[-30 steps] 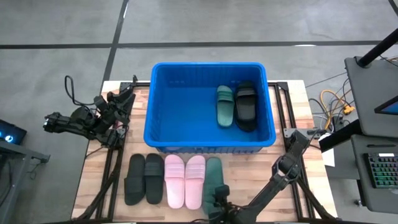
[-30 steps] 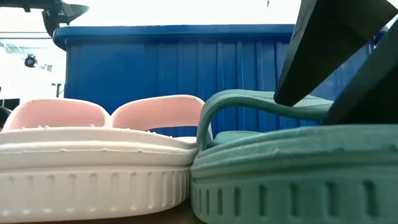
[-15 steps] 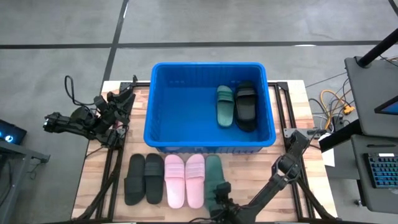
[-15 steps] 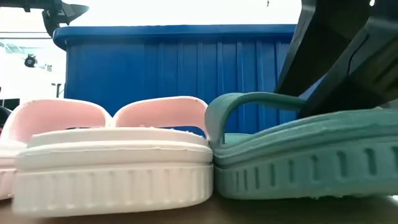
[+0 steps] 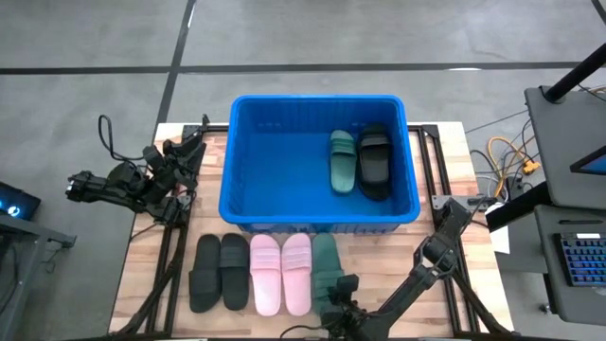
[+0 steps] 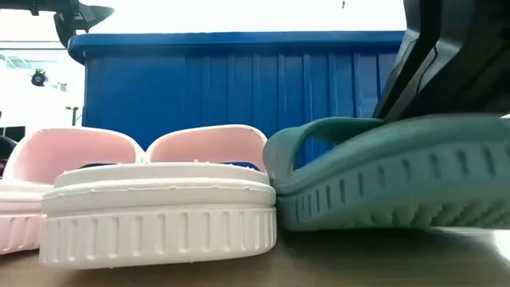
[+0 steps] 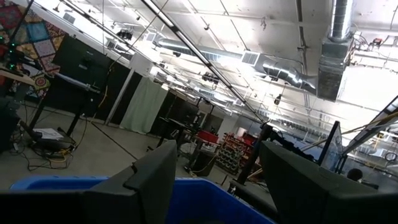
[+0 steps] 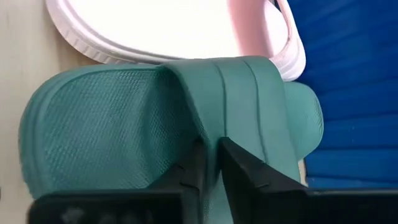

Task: Pick and place slides into bin
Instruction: Put the green slide into the bin

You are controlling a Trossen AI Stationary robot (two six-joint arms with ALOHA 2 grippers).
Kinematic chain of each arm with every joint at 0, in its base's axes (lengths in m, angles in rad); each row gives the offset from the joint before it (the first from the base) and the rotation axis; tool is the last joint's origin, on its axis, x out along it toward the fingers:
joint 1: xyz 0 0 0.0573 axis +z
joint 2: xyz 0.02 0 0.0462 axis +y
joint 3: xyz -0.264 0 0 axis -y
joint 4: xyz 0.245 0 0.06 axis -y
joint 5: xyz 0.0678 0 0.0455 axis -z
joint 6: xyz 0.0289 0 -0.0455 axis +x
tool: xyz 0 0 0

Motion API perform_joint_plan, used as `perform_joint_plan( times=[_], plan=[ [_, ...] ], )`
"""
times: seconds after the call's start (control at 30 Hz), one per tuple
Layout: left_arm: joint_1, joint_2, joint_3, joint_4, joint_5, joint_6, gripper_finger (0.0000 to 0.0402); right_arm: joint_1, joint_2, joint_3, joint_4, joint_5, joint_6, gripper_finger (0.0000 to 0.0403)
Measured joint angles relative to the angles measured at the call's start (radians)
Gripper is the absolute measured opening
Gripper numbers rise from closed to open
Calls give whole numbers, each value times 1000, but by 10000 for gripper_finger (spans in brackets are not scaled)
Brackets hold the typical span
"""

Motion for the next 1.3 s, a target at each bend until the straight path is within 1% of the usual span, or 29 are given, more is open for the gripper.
perform_joint_plan(
  times=[0.07, 0.17, 0.33, 0.53, 0.7, 0.8, 0.87, 0.93, 1.03, 1.3],
  plan=[
    [0, 0, 0, 0, 0, 0, 217, -3, 0, 4, -7, -11, 29, 15],
    [0, 0, 0, 0, 0, 0, 217, -5, -1, 15, -17, -23, 57, 11],
    [0, 0, 0, 0, 1, 0, 217, -7, -1, 54, -51, -41, 58, 10],
    [0, 0, 0, 0, 1, 0, 217, -8, -12, 141, -172, -45, 58, 9],
    [0, 0, 0, 1, 1, 0, 217, -10, -39, 209, -238, -42, 83, 9],
    [0, -1, 0, 1, 5, 0, 217, -8, -43, 266, -282, -41, 68, 9],
    [0, -2, 0, 1, 5, 0, 217, -8, -46, 294, -278, -42, 30, 9],
    [0, -2, 0, 1, 5, 0, 217, -7, -66, 290, -267, -49, 5, 9],
    [0, -2, 0, 0, 4, 0, 217, -7, -101, 290, -279, -50, 33, 9],
    [0, -3, 0, 1, 4, 0, 217, -12, -211, 294, -273, -38, 32, 9]
  ],
)
